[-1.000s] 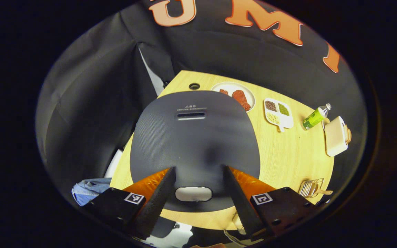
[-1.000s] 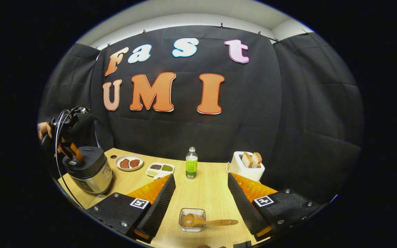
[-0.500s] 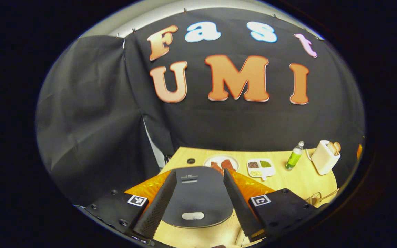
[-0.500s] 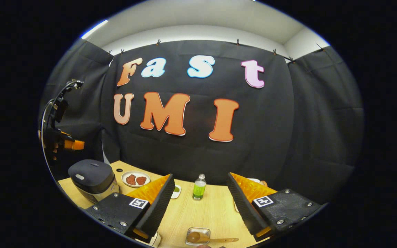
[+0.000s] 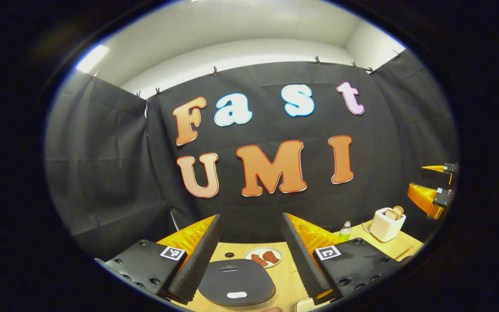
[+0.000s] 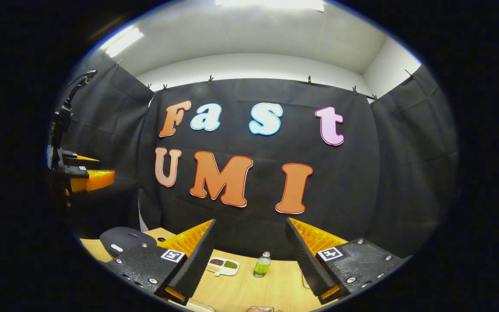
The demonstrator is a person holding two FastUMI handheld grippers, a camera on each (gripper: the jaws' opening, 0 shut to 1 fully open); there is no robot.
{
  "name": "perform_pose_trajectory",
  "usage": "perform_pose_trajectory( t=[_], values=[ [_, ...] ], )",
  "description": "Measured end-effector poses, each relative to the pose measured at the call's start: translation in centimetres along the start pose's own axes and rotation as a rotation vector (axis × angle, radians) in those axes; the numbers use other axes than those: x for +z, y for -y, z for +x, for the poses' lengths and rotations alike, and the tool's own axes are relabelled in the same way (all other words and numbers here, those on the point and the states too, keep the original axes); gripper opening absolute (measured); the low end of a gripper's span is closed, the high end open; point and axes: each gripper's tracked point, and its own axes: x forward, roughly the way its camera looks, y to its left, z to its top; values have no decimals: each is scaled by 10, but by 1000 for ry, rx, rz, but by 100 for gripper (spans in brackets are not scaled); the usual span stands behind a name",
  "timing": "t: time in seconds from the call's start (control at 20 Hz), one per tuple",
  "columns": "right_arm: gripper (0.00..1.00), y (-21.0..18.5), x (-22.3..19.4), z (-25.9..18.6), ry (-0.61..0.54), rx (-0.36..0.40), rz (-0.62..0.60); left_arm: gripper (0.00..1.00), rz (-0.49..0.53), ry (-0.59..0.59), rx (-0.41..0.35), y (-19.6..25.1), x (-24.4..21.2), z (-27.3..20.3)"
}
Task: Close the left gripper, press the button to open the rice cooker; take a wooden spoon from the chopstick holder with the right hand, scoop a spoonful of rice and pour it into the rice cooker, then put the wooden spoon back into the chopstick holder.
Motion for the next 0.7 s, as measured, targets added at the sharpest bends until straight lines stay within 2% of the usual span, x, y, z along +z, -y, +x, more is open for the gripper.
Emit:
perform_pose_trajectory(
  t=[0.05, 0.15, 0.2, 0.3, 0.45, 0.65, 0.7],
  values=[
    [95, 0, 2, -1, 11, -1, 3, 100, 14, 21, 6, 1, 3, -4],
    [98, 1, 4, -2, 27, -2, 18, 95, 33, 40, 23, 4, -2, -9],
    [98, -3, 5, -3, 27, 7, 37, 92, 28, 51, 8, 11, -4, -13],
    [98, -6, 4, -3, 25, 16, 64, 92, 3, 57, -28, 24, -8, -20],
    [98, -9, 9, -2, 47, 22, 66, 93, -11, 103, -29, 23, -3, -27],
    [98, -4, 5, -8, 59, 25, 70, 93, -11, 103, -35, 27, -12, -29],
    [98, -3, 3, -9, 58, 25, 76, 100, -19, 107, -32, 25, -12, -31]
  ],
)
